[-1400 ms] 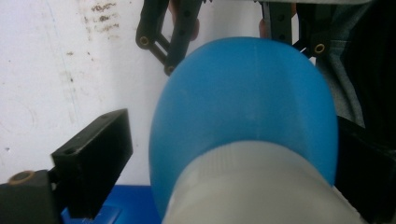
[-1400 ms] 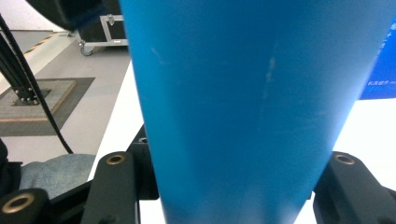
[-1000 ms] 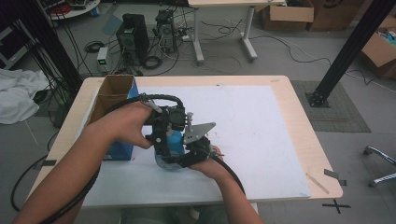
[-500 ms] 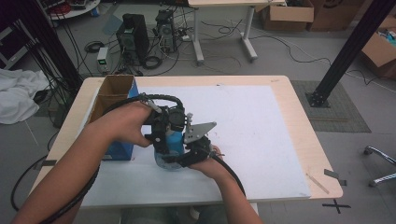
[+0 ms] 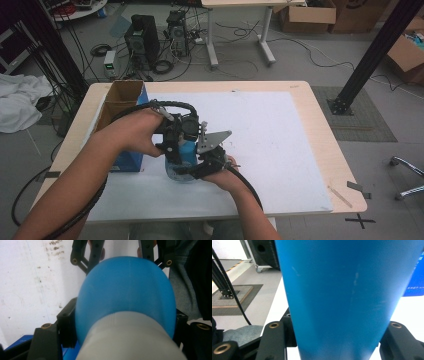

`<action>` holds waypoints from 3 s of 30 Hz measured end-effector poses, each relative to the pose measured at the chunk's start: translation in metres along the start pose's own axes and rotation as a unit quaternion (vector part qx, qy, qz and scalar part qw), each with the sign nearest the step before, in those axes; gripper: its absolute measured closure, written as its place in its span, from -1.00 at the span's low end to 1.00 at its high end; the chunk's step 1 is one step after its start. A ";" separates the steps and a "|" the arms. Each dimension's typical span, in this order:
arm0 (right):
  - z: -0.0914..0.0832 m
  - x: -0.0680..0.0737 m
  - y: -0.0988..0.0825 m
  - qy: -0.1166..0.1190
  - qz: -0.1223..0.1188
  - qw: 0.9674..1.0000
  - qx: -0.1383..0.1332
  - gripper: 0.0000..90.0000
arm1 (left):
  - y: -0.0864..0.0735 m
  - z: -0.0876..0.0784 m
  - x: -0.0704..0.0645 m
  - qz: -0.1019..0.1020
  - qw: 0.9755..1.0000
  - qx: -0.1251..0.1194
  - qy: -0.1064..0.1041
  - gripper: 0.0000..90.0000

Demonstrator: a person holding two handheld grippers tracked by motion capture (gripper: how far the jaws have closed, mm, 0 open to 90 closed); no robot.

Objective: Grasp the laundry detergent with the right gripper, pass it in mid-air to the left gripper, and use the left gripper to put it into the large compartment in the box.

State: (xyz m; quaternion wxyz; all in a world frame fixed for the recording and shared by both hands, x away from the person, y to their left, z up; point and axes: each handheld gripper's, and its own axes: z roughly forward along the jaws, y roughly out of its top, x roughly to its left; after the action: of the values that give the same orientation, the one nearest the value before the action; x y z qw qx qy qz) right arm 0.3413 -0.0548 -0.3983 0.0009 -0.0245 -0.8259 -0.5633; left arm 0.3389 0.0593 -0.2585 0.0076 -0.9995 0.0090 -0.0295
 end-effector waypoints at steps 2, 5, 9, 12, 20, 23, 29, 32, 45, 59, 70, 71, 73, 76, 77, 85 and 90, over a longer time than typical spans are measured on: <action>0.000 0.000 0.000 0.000 -0.002 1.000 -0.002 0.00 | 0.000 0.000 0.000 -0.001 1.000 0.000 0.000 -0.28; 0.001 0.000 0.000 0.001 -0.002 1.000 -0.001 0.00 | 0.000 0.001 0.000 -0.002 1.000 0.001 0.000 -0.26; 0.002 -0.001 0.000 0.001 -0.004 1.000 -0.001 0.00 | 0.000 0.001 0.001 -0.001 1.000 0.003 -0.002 -0.21; 0.002 -0.001 -0.001 0.001 -0.002 1.000 0.001 0.00 | 0.000 0.002 0.001 -0.003 1.000 0.001 -0.006 -0.19; 0.003 -0.001 -0.002 0.004 -0.002 1.000 0.003 0.00 | 0.000 0.004 0.002 0.004 1.000 0.006 -0.012 -0.15; 0.003 -0.001 -0.003 0.006 -0.003 1.000 0.001 0.00 | 0.000 0.004 0.000 -0.001 1.000 0.005 -0.012 -0.14; 0.000 0.001 -0.003 0.001 -0.010 1.000 0.003 -0.04 | 0.001 0.002 -0.002 0.003 1.000 0.005 -0.005 -0.13; -0.002 0.001 -0.003 0.000 -0.012 1.000 -0.001 -0.05 | 0.002 0.000 -0.003 0.001 1.000 0.004 -0.005 -0.13; -0.024 0.005 0.003 -0.016 -0.010 1.000 -0.003 -0.43 | 0.001 -0.006 0.000 -0.014 1.000 0.017 -0.008 -0.13; -0.068 0.001 0.018 -0.025 -0.012 0.998 0.054 -0.66 | -0.002 -0.020 0.015 -0.048 0.998 0.023 -0.023 -0.14; -0.107 -0.007 0.040 -0.049 -0.025 0.984 0.169 -0.87 | -0.016 -0.051 0.041 -0.153 0.987 0.029 -0.045 -0.14; -0.110 -0.006 0.041 -0.051 -0.027 0.983 0.174 -0.88 | -0.018 -0.054 0.044 -0.165 0.985 0.028 -0.047 -0.14; -0.117 -0.005 0.043 -0.054 -0.032 0.980 0.191 -0.90 | -0.024 -0.062 0.050 -0.201 0.978 0.026 -0.050 -0.14; -0.122 -0.004 0.045 -0.055 -0.034 0.976 0.206 -0.95 | -0.027 -0.069 0.053 -0.221 0.974 0.026 -0.048 -0.14; -0.124 -0.004 0.046 -0.054 -0.034 0.974 0.215 -0.98 | -0.029 -0.073 0.055 -0.233 0.971 0.026 -0.049 -0.14; -0.139 -0.011 0.055 -0.045 -0.028 0.946 0.320 -1.00 | -0.052 -0.112 0.066 -0.329 0.943 0.020 -0.042 -0.14; -0.150 -0.020 0.058 -0.053 -0.021 0.935 0.350 -1.00 | -0.070 -0.133 0.075 -0.394 0.917 0.032 -0.045 -0.14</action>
State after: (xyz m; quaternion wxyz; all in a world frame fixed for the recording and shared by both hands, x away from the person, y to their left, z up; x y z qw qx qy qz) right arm 0.3594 -0.1736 -0.2902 -0.0467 -0.0349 -0.9699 -0.2365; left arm 0.4072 0.1263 -0.1200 0.0282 -0.9217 -0.3867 0.0146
